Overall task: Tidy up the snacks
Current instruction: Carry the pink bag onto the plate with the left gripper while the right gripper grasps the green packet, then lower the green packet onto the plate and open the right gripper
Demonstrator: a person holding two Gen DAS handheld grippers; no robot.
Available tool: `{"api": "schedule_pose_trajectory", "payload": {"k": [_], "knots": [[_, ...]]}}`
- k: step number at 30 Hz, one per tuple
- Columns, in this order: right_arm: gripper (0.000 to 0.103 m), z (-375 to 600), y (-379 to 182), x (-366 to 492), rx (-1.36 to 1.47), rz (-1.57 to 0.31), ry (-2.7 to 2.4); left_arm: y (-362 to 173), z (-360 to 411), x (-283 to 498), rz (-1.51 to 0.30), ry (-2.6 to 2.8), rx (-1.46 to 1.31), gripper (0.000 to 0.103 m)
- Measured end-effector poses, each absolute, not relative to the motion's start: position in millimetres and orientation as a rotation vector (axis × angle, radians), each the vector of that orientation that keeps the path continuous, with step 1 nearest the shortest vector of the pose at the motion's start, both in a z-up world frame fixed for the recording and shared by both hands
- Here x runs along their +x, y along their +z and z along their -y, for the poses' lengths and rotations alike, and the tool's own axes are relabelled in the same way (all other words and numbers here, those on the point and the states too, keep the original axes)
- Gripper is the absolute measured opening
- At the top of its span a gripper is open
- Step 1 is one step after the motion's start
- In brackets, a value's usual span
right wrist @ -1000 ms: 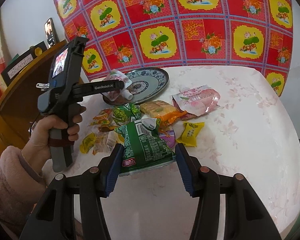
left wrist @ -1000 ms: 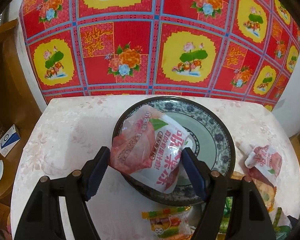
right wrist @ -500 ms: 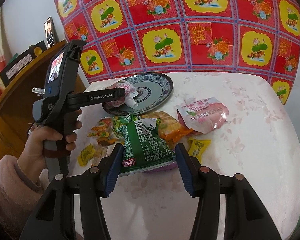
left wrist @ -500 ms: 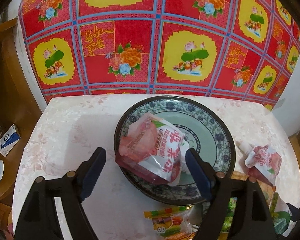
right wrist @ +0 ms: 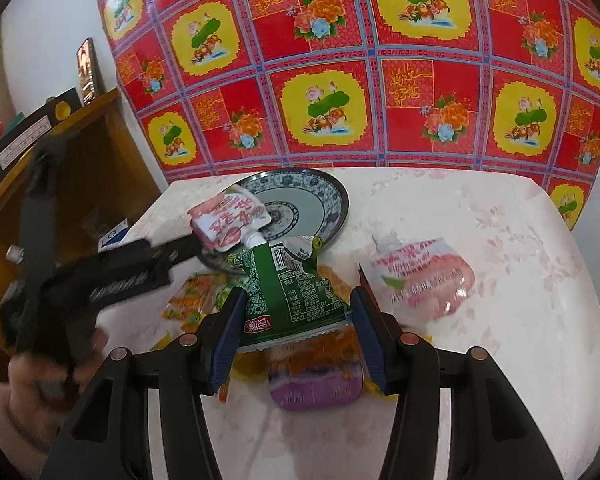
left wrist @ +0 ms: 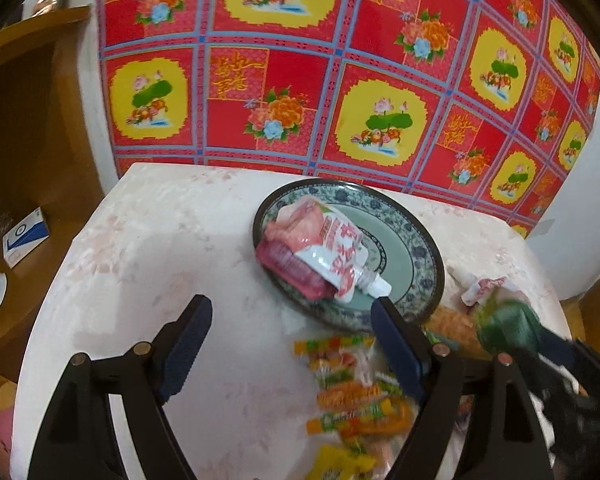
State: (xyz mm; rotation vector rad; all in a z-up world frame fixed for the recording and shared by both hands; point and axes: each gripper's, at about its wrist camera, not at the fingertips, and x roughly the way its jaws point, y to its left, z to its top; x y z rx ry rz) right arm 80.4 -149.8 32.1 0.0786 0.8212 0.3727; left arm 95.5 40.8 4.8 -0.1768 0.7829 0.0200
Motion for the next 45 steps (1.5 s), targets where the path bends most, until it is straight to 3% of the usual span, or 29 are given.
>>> {"api": "schedule_pose_trajectory", "payload": {"k": [28, 45], "knots": [[0.054, 118.9, 6.7, 155.4, 0.104, -0.907, 0.325, -2.1, -39.6, 77.2, -0.782, 0.039, -0.163, 0.085], [0.057, 117.8, 10.9, 152.3, 0.108, -0.89, 0.362, -2.5, -39.1, 76.0, -0.786, 0.041, -0.157, 0.085]]}}
